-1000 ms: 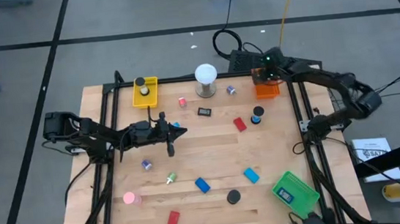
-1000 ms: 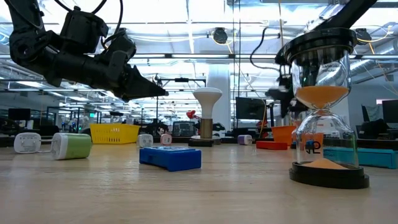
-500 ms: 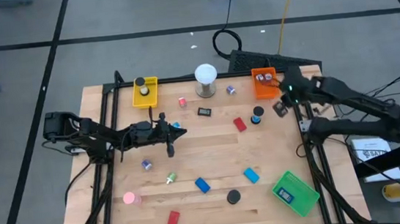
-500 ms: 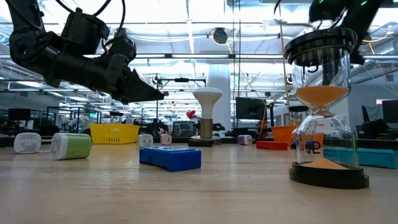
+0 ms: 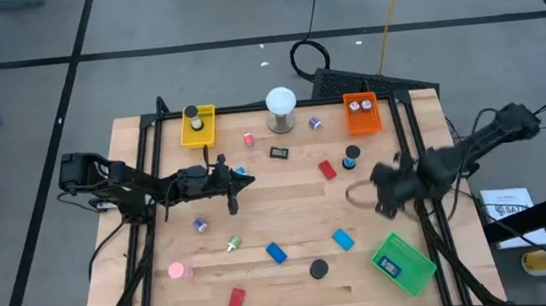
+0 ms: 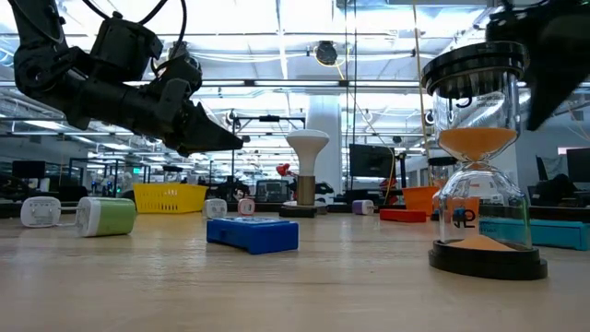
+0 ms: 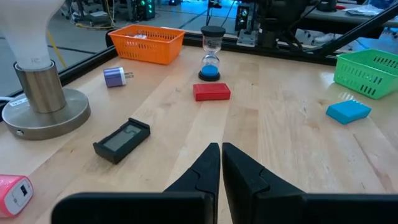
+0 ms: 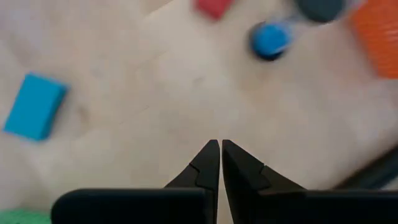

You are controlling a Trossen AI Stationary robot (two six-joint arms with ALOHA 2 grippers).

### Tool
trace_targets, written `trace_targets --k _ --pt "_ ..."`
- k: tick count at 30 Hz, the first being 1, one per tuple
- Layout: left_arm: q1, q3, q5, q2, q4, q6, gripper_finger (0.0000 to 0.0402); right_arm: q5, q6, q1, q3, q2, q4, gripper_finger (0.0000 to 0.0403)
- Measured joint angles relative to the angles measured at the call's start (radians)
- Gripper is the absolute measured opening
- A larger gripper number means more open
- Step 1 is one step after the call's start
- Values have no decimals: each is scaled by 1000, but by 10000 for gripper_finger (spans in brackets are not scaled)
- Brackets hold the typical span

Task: Pick & Place Office items
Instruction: Put the light blue digital clock into the green bin

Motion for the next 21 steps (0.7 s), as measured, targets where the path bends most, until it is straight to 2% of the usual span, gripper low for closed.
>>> trace_targets --k 4,10,14,21 --pt "0 0 0 0 0 -1 21 23 151 150 0 126 123 13" --pt "0 0 0 0 0 -8 21 25 255 218 0 253 338 38" --pt "0 0 0 0 0 -5 21 26 269 225 0 300 445 78" --pt "0 0 0 0 0 -5 21 44 294 223 0 402 599 174"
